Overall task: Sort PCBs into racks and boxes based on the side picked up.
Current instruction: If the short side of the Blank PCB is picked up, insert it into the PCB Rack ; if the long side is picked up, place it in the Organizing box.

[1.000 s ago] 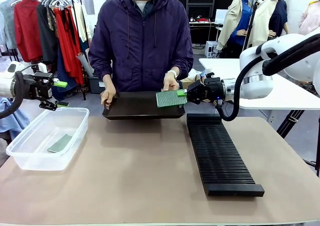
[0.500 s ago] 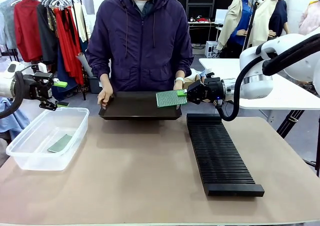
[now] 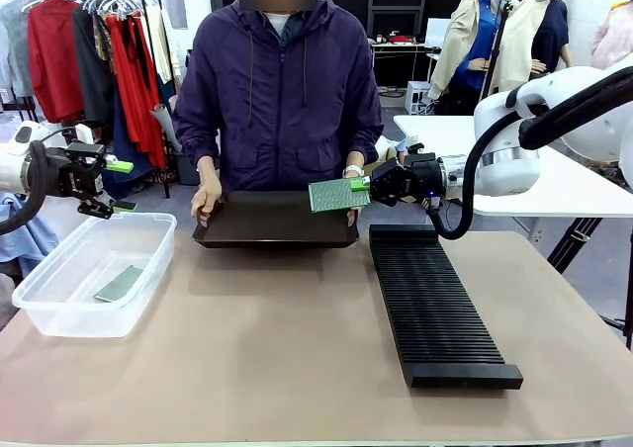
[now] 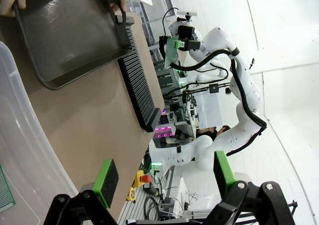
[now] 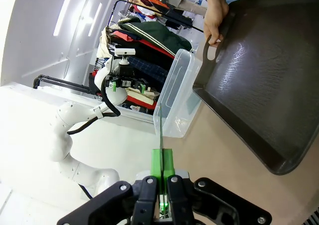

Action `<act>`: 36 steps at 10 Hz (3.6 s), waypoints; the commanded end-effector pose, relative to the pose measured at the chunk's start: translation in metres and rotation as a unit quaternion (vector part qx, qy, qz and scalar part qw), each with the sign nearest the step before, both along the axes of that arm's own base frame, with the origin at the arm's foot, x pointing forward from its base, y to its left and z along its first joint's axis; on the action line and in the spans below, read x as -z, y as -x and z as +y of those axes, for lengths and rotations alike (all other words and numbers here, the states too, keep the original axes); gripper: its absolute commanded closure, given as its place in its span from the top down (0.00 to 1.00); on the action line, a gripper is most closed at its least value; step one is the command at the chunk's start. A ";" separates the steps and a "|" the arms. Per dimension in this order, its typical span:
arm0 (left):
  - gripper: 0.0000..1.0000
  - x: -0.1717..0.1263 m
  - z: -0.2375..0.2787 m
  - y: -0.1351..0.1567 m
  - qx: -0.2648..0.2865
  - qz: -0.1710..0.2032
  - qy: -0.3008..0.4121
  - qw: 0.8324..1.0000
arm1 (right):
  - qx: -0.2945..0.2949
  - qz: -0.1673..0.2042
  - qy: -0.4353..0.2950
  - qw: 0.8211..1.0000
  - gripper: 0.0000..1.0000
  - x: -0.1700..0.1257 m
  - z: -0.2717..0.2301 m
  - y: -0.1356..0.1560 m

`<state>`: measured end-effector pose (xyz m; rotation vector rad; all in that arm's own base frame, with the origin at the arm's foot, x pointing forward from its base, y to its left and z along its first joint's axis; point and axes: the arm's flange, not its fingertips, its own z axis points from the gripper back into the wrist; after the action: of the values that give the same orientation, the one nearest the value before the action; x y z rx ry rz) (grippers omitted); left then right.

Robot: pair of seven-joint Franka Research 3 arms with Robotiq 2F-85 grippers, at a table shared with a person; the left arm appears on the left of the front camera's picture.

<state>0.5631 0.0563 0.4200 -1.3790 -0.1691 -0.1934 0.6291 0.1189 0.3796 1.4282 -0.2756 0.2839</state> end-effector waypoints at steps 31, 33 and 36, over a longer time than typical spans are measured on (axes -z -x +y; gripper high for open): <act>1.00 -0.002 0.001 0.000 0.001 -0.001 0.000 1.000 | 0.013 -0.449 -0.025 0.893 0.00 0.079 -0.180 0.052; 1.00 -0.002 0.001 0.000 0.001 -0.001 0.000 1.000 | 0.016 -0.482 -0.007 0.876 0.00 0.088 -0.171 0.051; 1.00 -0.002 0.001 0.000 0.001 -0.001 0.000 1.000 | 0.010 -0.486 0.010 0.874 0.00 0.107 -0.168 0.044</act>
<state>0.5631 0.0564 0.4199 -1.3791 -0.1690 -0.1931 0.5792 -0.0524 0.2774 1.1849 -1.0806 0.9709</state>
